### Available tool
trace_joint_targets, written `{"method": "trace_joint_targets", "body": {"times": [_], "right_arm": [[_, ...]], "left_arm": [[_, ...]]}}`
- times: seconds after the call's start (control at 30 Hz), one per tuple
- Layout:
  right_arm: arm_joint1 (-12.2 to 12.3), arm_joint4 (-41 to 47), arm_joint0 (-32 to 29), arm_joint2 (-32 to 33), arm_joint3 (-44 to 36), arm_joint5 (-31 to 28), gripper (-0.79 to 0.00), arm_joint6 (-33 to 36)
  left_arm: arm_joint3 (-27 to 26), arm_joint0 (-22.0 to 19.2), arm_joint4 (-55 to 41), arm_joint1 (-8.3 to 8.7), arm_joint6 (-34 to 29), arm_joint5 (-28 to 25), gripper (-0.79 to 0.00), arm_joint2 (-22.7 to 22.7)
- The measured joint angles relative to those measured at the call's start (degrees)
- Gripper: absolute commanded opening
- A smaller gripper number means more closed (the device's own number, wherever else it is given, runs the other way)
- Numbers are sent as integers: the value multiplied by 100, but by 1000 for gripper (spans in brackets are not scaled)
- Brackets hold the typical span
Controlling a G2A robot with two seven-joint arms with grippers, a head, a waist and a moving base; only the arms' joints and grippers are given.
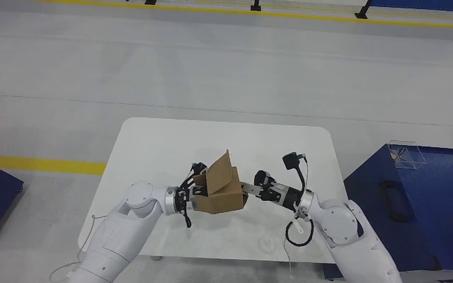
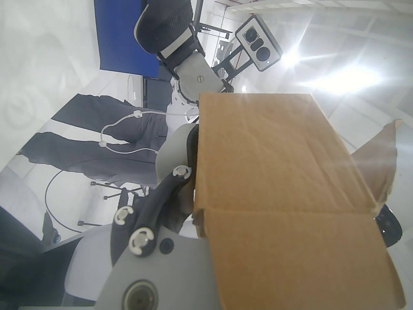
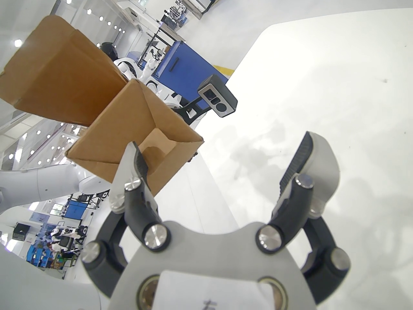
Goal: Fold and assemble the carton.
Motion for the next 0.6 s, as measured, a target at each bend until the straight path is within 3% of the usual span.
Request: {"method": "trace_joint_targets", "body": {"times": [0.6], "right_arm": [[8, 92, -29, 62, 50, -33, 0, -160]], "left_arm": [[-122, 89, -72, 10, -40, 60, -785, -37]]}}
